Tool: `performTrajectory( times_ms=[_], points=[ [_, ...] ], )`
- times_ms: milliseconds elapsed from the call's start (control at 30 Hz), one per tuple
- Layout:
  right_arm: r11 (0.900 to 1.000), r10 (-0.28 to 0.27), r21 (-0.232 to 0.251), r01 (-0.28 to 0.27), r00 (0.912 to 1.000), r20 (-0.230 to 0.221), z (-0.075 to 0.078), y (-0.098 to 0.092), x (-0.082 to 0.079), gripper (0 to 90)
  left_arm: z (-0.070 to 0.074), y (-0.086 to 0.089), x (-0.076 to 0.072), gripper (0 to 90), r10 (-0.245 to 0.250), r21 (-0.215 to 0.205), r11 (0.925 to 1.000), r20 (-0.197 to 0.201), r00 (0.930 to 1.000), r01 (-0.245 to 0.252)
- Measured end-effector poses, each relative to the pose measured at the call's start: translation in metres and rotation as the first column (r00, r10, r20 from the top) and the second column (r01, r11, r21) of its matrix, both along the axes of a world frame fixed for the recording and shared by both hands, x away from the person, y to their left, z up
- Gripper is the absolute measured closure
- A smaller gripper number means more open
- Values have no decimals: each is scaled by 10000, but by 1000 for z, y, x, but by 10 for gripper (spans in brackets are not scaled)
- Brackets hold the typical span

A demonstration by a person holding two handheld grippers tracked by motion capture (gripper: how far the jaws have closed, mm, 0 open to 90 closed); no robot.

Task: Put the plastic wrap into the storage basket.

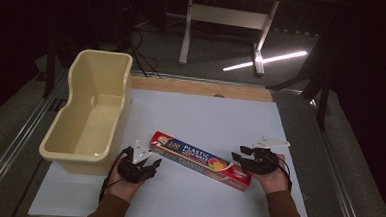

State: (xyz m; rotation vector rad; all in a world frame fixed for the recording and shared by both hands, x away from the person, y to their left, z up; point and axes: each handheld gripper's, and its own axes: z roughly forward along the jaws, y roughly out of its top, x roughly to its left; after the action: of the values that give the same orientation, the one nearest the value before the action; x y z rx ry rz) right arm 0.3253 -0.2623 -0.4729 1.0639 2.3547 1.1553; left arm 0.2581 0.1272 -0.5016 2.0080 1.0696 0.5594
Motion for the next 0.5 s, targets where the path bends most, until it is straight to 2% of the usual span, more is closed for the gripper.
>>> performTrajectory(
  times_ms=[167,233,333,433,500],
  points=[
    [9997,239,22,-239,9995,191,7,6,5,421,1,13,-11,456,-234,-442,9987,201,9995,242],
    [9989,455,49,-456,9987,213,10,10,6,398,1,18,-16,433,-322,-480,9983,303,9990,336],
    [9954,942,-210,-936,9952,263,13,19,7,372,2,25,-22,402,-477,-567,9971,416,9980,501],
    [9926,1176,-317,-1169,9928,219,15,23,8,363,3,30,-27,393,-568,-696,9958,461,9973,599],
    [9846,1637,-640,-1627,9864,108,17,32,11,338,2,39,-34,381,-596,-776,9950,511,9969,634]
  ],
)
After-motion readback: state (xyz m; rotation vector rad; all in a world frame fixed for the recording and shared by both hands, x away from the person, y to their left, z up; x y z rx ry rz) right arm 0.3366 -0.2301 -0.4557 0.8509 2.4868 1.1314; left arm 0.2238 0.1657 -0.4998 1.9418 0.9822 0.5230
